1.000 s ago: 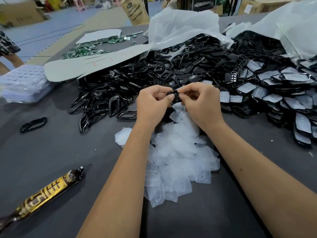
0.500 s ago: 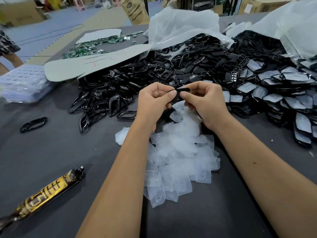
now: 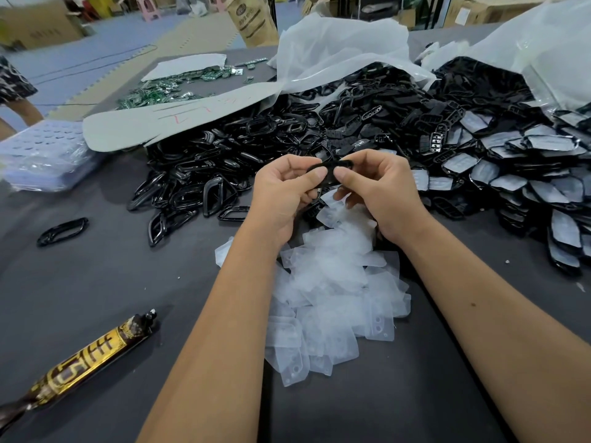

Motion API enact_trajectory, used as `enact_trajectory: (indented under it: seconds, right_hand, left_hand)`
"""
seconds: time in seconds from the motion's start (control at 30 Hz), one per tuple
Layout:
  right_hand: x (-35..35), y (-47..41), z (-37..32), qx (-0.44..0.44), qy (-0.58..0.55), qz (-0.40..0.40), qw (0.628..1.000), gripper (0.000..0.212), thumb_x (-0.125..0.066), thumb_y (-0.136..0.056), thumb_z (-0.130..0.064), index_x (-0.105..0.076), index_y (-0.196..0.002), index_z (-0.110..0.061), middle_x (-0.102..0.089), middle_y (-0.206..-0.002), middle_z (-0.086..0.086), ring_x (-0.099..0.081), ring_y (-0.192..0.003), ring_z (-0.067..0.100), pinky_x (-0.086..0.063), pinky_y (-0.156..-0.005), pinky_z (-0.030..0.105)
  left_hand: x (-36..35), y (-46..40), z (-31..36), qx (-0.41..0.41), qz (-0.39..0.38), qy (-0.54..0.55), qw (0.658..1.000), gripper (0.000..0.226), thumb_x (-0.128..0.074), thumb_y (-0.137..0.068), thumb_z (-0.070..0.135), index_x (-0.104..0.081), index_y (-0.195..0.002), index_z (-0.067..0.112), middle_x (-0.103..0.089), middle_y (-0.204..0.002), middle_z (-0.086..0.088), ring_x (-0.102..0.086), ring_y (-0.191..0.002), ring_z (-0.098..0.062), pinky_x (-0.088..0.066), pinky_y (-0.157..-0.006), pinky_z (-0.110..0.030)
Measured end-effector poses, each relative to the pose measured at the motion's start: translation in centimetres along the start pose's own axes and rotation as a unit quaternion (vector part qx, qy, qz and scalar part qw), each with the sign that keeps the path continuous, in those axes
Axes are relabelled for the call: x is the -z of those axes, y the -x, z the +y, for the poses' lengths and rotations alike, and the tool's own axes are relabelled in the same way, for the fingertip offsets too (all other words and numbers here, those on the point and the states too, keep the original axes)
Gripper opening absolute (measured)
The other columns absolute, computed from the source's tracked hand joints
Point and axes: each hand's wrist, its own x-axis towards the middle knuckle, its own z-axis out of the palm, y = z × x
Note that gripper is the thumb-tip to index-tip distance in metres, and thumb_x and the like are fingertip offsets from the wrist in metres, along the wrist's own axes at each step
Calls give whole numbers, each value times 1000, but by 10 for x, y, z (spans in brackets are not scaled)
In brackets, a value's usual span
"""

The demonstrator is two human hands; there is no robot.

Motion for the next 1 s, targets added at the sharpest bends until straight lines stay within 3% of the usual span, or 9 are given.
enact_trajectory:
  seconds: [0.17,0.37,0.57,0.73,1.0]
  right_hand:
    - [4,-1,-4,-43,-94,-28,994,7,-74,-92,-2,-68,-90,-4,-68,-73,4,-67,-60,18,-50,-53,23]
    - [1,-1,2,-4,-8,16,1000,16,-74,-92,-2,-66,-95,11,-65,-63,6,-60,-52,12,-48,-50,22]
    - [5,-2,0,-23,-85,-23,996,14,-75,-91,-6,-71,-105,-8,-72,-75,-4,-71,-70,14,-53,-55,24]
    - [8,-3,-1,-40,-135,-28,990,23,-77,-87,-5,-70,-108,-6,-72,-76,1,-70,-67,19,-52,-58,24]
    - [-2,3,0,24,-12,49,998,14,-79,-87,3,-71,-97,0,-71,-73,11,-68,-61,24,-56,-55,27]
  left_hand:
    - [0,-2,1,38,-14,33,999,13,-73,-91,0,-74,-87,13,-73,-75,0,-64,-62,-9,-51,-56,-18]
    - [-4,1,0,-10,22,-48,999,14,-76,-87,-6,-73,-86,8,-75,-73,-7,-68,-67,-19,-60,-66,-28]
    - [0,4,5,40,-17,14,999,7,-76,-90,2,-74,-92,8,-76,-76,-1,-73,-70,-12,-60,-66,-22]
    - [0,4,6,64,-34,44,996,3,-75,-92,8,-76,-93,11,-77,-82,-3,-72,-71,-12,-58,-64,-19]
    - [-5,2,-1,-5,25,-37,999,14,-81,-83,-3,-75,-83,9,-74,-72,-7,-67,-62,-16,-58,-63,-25]
